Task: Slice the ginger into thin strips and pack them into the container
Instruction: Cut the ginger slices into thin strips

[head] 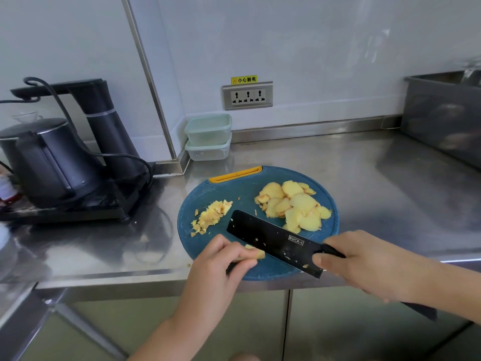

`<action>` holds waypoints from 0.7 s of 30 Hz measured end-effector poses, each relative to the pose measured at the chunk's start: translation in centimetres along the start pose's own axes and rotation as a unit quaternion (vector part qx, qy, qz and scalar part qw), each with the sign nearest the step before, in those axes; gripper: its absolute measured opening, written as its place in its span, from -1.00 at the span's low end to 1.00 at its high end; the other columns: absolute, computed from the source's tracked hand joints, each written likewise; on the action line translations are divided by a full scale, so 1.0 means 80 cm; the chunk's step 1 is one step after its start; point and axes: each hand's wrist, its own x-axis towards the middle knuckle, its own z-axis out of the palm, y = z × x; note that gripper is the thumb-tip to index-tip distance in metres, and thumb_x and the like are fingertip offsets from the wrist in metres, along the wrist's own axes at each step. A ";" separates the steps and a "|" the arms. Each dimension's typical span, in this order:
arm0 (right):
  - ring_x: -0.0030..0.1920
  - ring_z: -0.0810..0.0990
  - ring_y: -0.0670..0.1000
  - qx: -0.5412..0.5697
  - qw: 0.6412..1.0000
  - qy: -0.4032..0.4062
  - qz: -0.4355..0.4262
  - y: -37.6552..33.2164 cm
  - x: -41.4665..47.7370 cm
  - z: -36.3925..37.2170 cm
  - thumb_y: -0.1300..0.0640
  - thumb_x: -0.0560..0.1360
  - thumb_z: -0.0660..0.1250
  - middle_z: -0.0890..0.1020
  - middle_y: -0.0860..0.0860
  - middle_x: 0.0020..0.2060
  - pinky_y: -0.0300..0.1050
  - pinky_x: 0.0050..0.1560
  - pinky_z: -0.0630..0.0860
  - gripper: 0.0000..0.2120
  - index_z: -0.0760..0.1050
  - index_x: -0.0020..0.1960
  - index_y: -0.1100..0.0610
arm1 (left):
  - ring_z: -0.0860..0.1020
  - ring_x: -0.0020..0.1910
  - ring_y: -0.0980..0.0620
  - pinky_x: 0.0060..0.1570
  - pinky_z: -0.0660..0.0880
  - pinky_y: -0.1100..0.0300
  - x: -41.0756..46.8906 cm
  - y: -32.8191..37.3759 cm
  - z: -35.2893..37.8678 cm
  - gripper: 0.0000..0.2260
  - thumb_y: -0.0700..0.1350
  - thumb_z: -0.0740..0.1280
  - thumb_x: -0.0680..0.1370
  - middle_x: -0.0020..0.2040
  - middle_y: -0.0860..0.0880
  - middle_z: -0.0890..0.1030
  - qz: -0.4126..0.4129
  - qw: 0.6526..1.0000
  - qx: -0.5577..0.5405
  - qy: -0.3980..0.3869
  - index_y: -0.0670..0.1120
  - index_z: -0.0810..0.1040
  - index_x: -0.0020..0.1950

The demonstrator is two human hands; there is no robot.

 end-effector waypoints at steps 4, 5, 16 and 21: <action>-0.49 0.32 -0.13 -0.028 0.998 0.027 -0.041 0.003 -0.007 -0.002 -0.05 0.59 0.19 0.39 -0.04 -0.45 -0.26 -0.43 0.29 -0.67 0.36 -0.27 0.12 | 0.53 -0.20 0.13 -0.25 0.42 0.40 0.003 -0.001 -0.004 -0.87 -0.14 0.48 0.42 -0.19 0.16 0.47 -0.006 1.000 0.004 -0.016 0.06 0.68 -0.09; -0.48 0.32 -0.12 -0.036 0.998 0.030 -0.047 0.003 -0.009 -0.002 -0.05 0.59 0.19 0.40 -0.04 -0.44 -0.25 -0.42 0.29 -0.67 0.36 -0.27 0.11 | 0.53 -0.19 0.12 -0.24 0.42 0.39 0.003 -0.001 -0.006 -0.87 -0.14 0.48 0.42 -0.18 0.16 0.47 -0.006 1.000 0.001 -0.019 0.07 0.67 -0.08; -0.44 0.33 -0.09 -0.091 0.993 0.037 -0.065 -0.007 -0.011 -0.006 -0.06 0.61 0.16 0.41 -0.04 -0.42 -0.24 -0.39 0.31 -0.66 0.34 -0.28 0.07 | 0.55 -0.14 0.17 -0.21 0.43 0.41 0.005 0.001 -0.010 -0.85 -0.15 0.47 0.43 -0.12 0.20 0.51 -0.008 0.999 -0.004 -0.037 0.08 0.69 -0.07; -0.41 0.37 -0.08 -0.119 0.990 0.037 -0.059 -0.007 -0.011 -0.004 -0.08 0.61 0.13 0.45 -0.02 -0.37 -0.23 -0.37 0.33 -0.68 0.38 -0.23 0.07 | 0.55 -0.13 0.14 -0.19 0.47 0.34 0.005 -0.001 -0.009 -0.84 -0.14 0.47 0.43 -0.11 0.18 0.51 -0.010 0.999 -0.007 -0.039 0.11 0.68 -0.06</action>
